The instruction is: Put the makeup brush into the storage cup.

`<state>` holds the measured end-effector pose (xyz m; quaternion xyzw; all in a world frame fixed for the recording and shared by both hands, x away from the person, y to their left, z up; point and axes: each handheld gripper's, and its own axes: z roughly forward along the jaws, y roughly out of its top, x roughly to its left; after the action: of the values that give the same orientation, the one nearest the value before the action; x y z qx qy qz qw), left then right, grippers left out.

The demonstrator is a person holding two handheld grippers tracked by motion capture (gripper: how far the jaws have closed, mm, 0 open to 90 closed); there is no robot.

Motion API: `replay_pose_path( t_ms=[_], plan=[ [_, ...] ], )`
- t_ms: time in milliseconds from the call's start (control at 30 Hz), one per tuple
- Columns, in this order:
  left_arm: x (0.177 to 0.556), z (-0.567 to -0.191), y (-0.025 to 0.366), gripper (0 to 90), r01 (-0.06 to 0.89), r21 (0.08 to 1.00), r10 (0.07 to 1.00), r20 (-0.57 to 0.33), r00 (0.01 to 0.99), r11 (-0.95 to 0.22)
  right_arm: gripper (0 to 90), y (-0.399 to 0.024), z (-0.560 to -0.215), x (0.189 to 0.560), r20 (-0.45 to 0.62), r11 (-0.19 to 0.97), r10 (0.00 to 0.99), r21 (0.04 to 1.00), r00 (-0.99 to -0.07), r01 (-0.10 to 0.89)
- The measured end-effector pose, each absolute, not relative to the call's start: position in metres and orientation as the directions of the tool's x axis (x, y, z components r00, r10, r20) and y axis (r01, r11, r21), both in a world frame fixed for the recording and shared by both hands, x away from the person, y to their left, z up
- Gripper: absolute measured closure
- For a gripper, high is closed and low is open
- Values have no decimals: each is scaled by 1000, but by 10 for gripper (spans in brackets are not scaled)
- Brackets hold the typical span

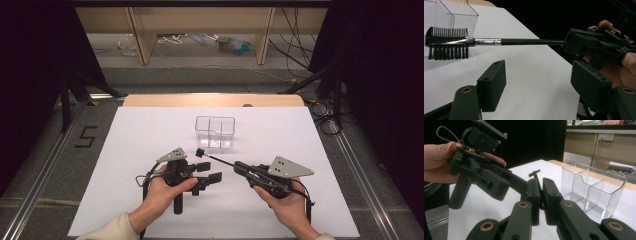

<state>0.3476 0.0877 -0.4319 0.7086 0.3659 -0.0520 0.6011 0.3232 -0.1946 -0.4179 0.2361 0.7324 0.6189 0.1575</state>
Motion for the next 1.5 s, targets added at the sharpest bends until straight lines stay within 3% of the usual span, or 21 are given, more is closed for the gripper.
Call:
replay_pose_path(
  t_ms=[1133, 1333, 1500],
  plan=[
    [356, -431, 87, 299, 595, 797, 437, -575, 692, 107, 853, -188, -423, 319, 68, 135, 540, 977, -839, 167],
    [357, -429, 89, 404, 591, 792, 424, -593, 685, 152, 853, -186, -426, 319, 58, 163, 518, 973, -853, 165],
    [358, -429, 92, 580, 583, 789, 414, -604, 681, 193, 850, -183, -429, 318, 47, 191, 517, 967, -855, 169]
  ],
)
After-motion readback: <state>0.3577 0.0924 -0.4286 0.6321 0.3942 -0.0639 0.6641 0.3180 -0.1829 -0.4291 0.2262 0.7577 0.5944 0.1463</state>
